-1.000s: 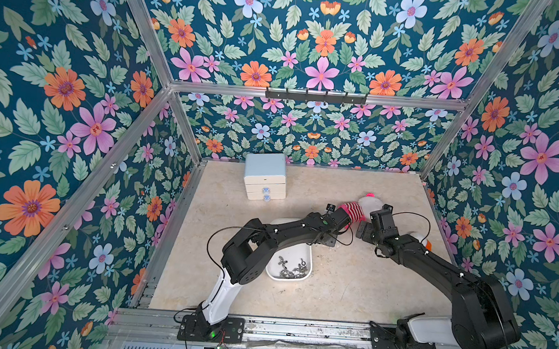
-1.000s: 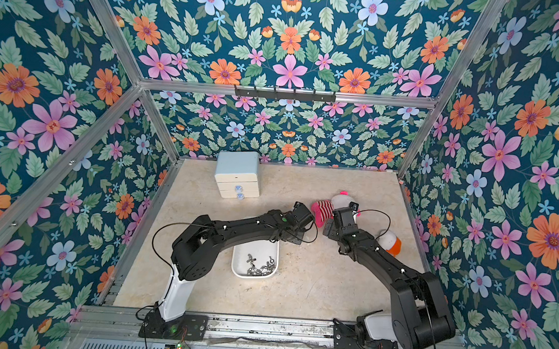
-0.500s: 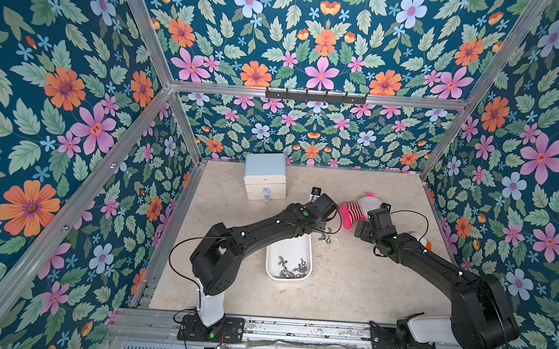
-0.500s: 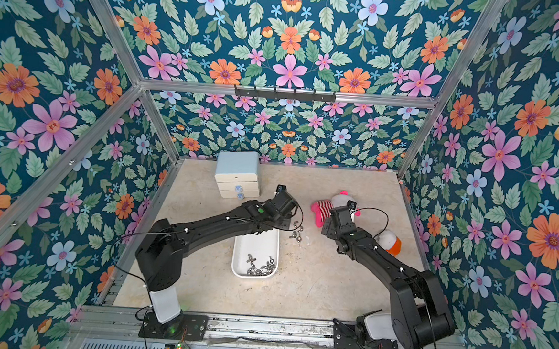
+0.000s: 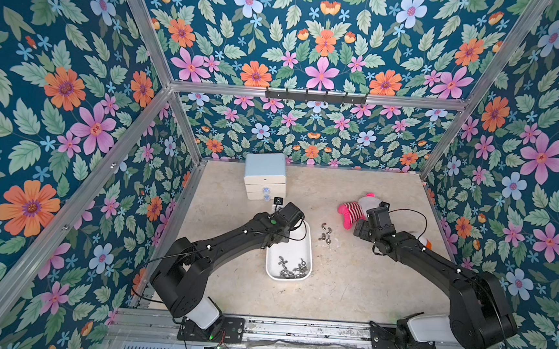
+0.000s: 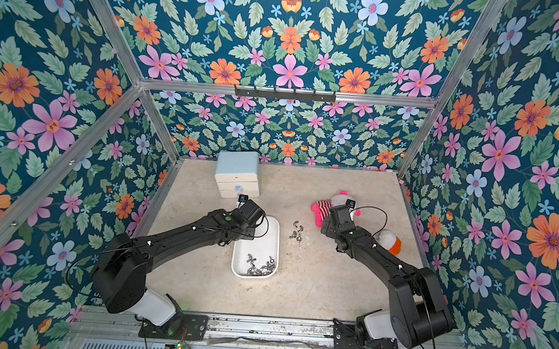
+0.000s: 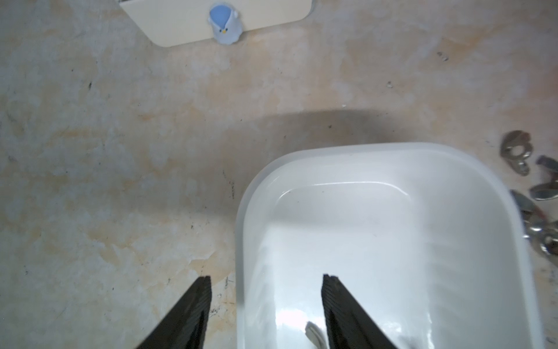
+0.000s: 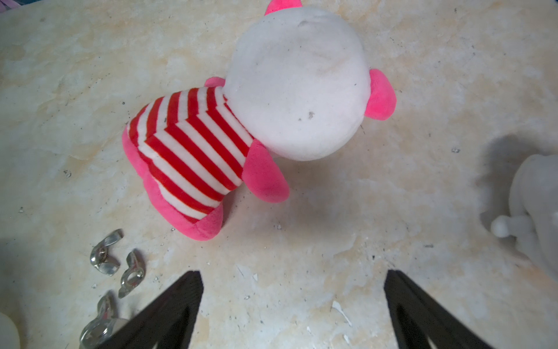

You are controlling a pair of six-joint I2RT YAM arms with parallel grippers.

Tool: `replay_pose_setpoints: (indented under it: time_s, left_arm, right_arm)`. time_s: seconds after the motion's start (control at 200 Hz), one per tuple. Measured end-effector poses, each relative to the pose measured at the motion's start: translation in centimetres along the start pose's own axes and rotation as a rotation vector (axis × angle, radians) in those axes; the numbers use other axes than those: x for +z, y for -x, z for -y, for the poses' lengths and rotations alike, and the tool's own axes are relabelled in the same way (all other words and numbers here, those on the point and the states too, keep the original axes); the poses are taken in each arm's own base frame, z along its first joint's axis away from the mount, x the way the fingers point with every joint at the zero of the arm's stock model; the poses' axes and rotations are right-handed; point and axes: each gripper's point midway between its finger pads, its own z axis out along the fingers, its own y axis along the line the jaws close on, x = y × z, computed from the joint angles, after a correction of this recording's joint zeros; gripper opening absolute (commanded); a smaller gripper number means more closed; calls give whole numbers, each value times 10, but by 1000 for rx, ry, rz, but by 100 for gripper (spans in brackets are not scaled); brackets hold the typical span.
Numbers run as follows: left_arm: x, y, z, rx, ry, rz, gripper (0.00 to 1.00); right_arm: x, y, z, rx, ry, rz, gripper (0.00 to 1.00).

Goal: Take out the wing nut from the storage box
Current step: Adjust the storage box at the center of the board.

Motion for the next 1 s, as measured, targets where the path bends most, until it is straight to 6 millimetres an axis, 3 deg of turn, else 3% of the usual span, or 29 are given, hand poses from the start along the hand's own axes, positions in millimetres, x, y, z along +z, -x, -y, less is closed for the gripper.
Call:
replay_pose_setpoints:
  time_s: [0.105,0.36,0.545,0.845,1.0]
  left_arm:
    - [6,-10,-9,-1,24,-18,60]
    - [31,-36,-22,-17,40,-93,33]
    - [39,-36,-29,-71,12,-103,14]
    - [49,-24,-48,-139,20,-77,11]
    - [55,-15,-62,-159,38,-61,3]
  right_arm:
    - [-1,2,-1,0,3,3,99]
    - [-3,6,-2,-1,4,5,99]
    - [-6,15,-9,0,18,22,99]
    - [-2,10,-11,-11,16,8,99]
    - [0,8,-11,-13,17,0,99]
